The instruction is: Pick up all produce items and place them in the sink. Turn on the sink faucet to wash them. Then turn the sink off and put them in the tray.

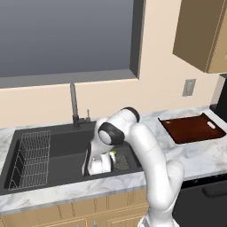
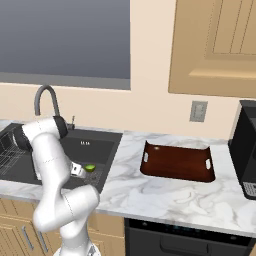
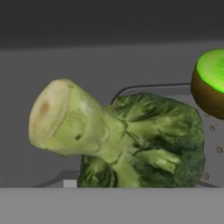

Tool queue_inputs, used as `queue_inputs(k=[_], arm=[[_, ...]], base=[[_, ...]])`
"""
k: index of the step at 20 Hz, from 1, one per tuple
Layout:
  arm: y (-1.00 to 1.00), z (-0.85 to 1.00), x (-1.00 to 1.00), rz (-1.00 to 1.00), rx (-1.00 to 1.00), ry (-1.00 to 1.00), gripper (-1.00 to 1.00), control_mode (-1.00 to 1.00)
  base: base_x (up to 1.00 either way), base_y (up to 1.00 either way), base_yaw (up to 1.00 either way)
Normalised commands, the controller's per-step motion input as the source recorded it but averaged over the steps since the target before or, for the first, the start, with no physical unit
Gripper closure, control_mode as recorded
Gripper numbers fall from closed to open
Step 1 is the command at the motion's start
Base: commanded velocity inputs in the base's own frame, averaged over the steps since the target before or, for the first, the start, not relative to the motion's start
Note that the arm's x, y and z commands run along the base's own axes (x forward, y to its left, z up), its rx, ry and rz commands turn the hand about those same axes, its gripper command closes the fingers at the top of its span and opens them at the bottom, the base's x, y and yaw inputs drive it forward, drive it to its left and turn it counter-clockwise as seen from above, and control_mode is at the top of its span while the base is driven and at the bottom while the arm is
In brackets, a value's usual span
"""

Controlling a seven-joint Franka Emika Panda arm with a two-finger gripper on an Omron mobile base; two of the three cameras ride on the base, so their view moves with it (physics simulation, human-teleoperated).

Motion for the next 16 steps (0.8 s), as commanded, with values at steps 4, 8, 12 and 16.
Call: queue_inputs(k=[4,8,12,16], arm=[[0.01,-0.01,0.13,0.01,0.00,-0.02,1.00,-1.00],[0.00,0.01,0.08,0.02,0.01,-0.02,1.00,-1.00],[-0.05,0.12,0.01,0.00,0.01,-0.04,1.00,-1.00],[-0.22,0.12,0.00,0.00,0.03,-0.04,1.00,-1.00]], base=[[0.00,0.00,0.00],[0.00,0.00,0.00],[0.00,0.00,0.00],[0.00,0.00,0.00]])
